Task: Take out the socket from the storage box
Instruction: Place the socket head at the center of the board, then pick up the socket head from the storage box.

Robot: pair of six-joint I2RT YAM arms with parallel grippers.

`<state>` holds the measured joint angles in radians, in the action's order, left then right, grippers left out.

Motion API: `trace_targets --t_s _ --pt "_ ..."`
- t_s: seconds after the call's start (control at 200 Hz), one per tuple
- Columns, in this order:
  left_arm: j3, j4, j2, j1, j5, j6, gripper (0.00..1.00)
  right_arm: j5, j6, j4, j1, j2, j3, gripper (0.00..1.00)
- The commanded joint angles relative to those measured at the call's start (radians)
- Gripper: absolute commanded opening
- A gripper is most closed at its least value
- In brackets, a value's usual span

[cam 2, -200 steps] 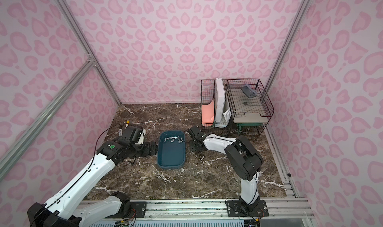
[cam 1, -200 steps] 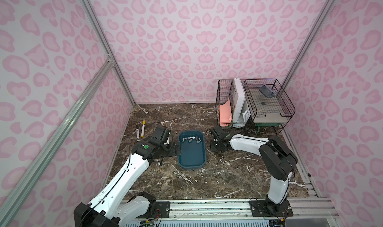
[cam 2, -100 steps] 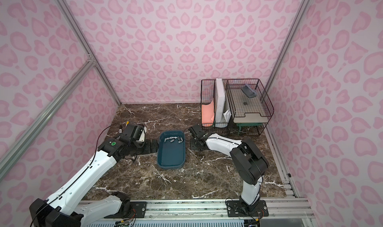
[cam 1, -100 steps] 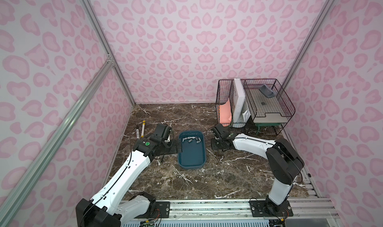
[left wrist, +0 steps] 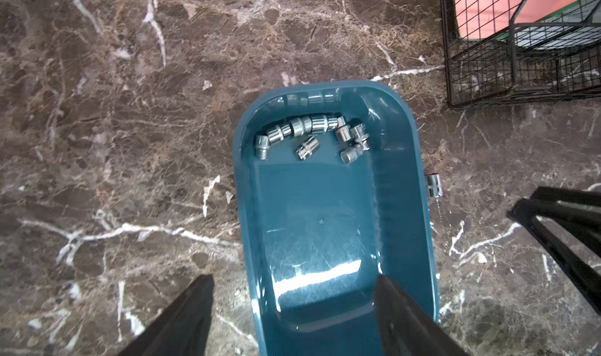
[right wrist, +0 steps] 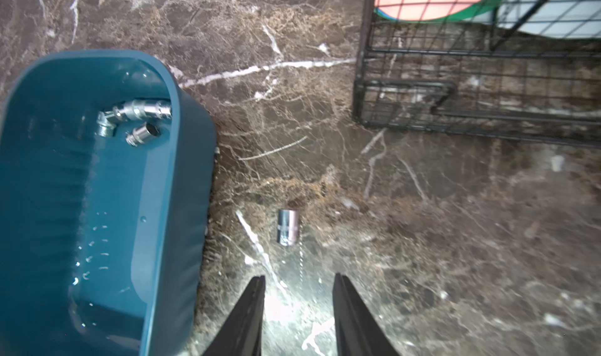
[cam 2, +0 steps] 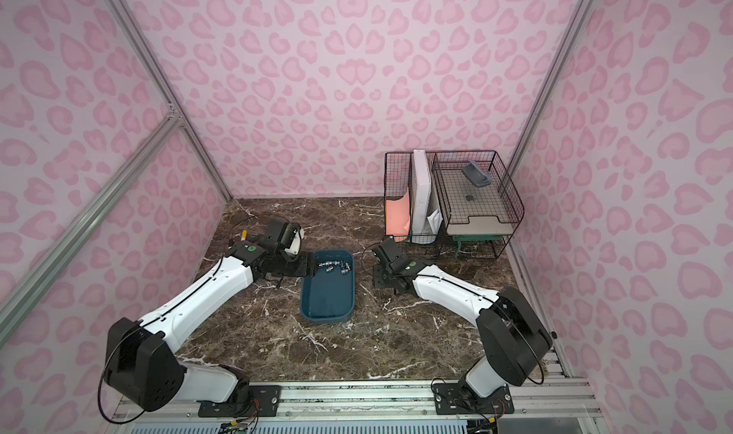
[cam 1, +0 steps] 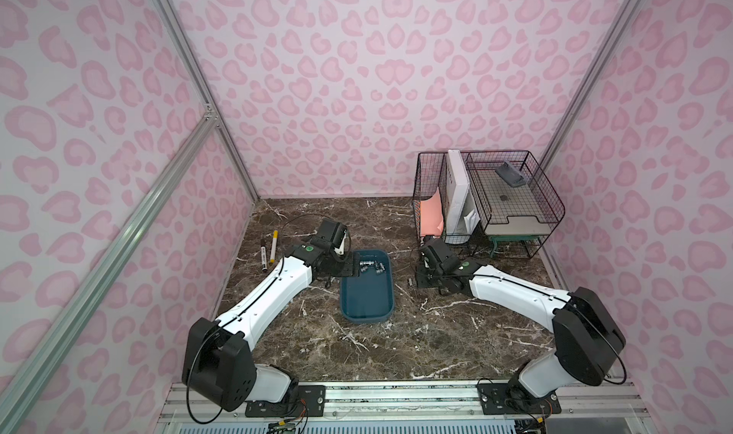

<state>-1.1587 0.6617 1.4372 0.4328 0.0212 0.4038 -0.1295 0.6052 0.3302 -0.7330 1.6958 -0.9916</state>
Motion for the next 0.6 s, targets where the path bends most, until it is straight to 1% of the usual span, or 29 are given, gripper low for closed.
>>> trace_targets --t_s 0.0,0.12,0.315,0.435,0.595 --pt "-0.027 -0.092 0.06 0.009 0.012 -0.056 0.74 -0.043 -0.011 -0.053 -0.002 -0.046 0.044 0.4" --pt "-0.055 -0.135 0.142 0.021 0.003 -0.076 0.68 -0.105 0.004 -0.077 -0.002 -0.117 0.114 0.41" --pt "-0.098 -0.176 0.27 0.032 -0.014 -0.094 0.54 -0.139 0.008 -0.134 0.0 -0.219 0.205 0.43" --pt "-0.114 -0.194 0.33 0.032 -0.014 -0.1 0.51 -0.149 0.013 -0.17 0.005 -0.269 0.256 0.43" --pt "-0.133 -0.204 0.397 0.032 -0.021 -0.109 0.48 -0.16 0.025 -0.198 0.012 -0.298 0.293 0.43"
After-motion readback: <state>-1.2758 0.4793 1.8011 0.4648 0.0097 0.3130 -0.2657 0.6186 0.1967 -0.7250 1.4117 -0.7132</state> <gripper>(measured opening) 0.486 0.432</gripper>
